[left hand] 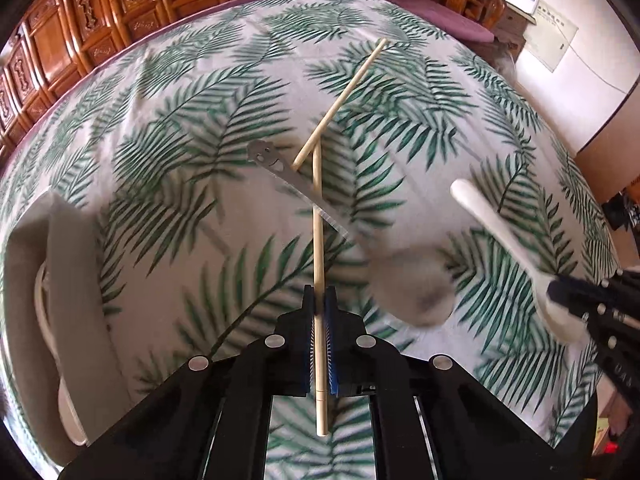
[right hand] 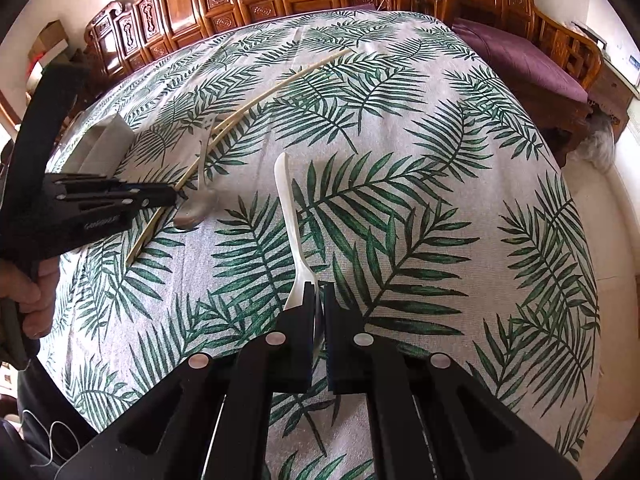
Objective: Organize utensils
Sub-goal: 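Grasp a wooden chopstick with the left tool while the right tool holds the white spoon, then carry the chopstick into the grey tray and open the left tool while the right tool holds the spoon, then lower the white spoon into the grey tray and open the right tool, then reach to the cloth and grasp the metal spoon by its handle with the right tool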
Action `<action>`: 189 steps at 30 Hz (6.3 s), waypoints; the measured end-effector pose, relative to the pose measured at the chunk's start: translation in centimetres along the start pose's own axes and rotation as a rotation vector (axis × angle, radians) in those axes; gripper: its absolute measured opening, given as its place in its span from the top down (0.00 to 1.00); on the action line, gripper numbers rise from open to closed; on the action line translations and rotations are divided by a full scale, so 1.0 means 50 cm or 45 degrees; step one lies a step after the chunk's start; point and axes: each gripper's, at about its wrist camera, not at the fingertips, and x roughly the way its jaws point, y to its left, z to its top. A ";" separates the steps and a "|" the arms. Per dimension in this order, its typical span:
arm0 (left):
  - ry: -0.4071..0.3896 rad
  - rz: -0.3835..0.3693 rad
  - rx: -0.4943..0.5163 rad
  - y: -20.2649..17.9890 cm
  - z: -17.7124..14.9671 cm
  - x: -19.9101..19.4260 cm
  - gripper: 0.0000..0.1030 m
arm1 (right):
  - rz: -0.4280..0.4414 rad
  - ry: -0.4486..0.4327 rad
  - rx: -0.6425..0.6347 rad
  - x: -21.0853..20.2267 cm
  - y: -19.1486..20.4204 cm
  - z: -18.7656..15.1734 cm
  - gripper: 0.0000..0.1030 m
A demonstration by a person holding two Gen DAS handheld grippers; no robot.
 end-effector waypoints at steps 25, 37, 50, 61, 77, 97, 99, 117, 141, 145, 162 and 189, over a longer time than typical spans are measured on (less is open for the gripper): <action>-0.216 -0.062 -0.140 0.137 -0.120 -0.205 0.96 | -0.017 0.002 -0.094 -0.032 0.132 -0.017 0.95; -0.365 -0.044 -0.174 0.192 -0.157 -0.308 0.96 | 0.011 -0.051 -0.131 -0.066 0.193 0.006 0.95; -0.434 -0.042 -0.194 0.243 -0.181 -0.350 0.96 | 0.052 -0.088 -0.191 -0.096 0.274 0.037 0.95; -0.400 -0.037 -0.267 0.340 -0.172 -0.294 0.96 | 0.070 -0.088 -0.246 -0.097 0.340 0.069 0.95; -0.295 -0.026 -0.273 0.398 -0.139 -0.185 0.96 | 0.052 -0.046 -0.317 -0.057 0.393 0.097 0.95; -0.309 -0.037 -0.294 0.409 -0.137 -0.183 0.96 | 0.056 -0.022 -0.352 -0.043 0.417 0.097 0.95; -0.322 -0.031 -0.300 0.414 -0.144 -0.197 0.96 | 0.065 -0.027 -0.356 -0.043 0.425 0.099 0.95; -0.478 0.064 -0.360 0.476 -0.227 -0.339 0.65 | 0.163 -0.028 -0.360 0.011 0.546 0.166 0.95; -0.632 0.183 -0.403 0.537 -0.286 -0.422 0.25 | 0.081 0.055 -0.336 0.118 0.647 0.213 0.94; -0.638 0.179 -0.405 0.535 -0.291 -0.430 0.25 | 0.118 0.074 -0.325 0.125 0.654 0.211 0.91; -0.614 0.159 -0.329 0.465 -0.266 -0.426 0.25 | 0.149 -0.067 -0.328 0.011 0.538 0.175 0.90; -0.516 0.014 -0.149 0.305 -0.162 -0.316 0.25 | -0.048 0.085 -0.362 0.103 0.251 0.165 0.74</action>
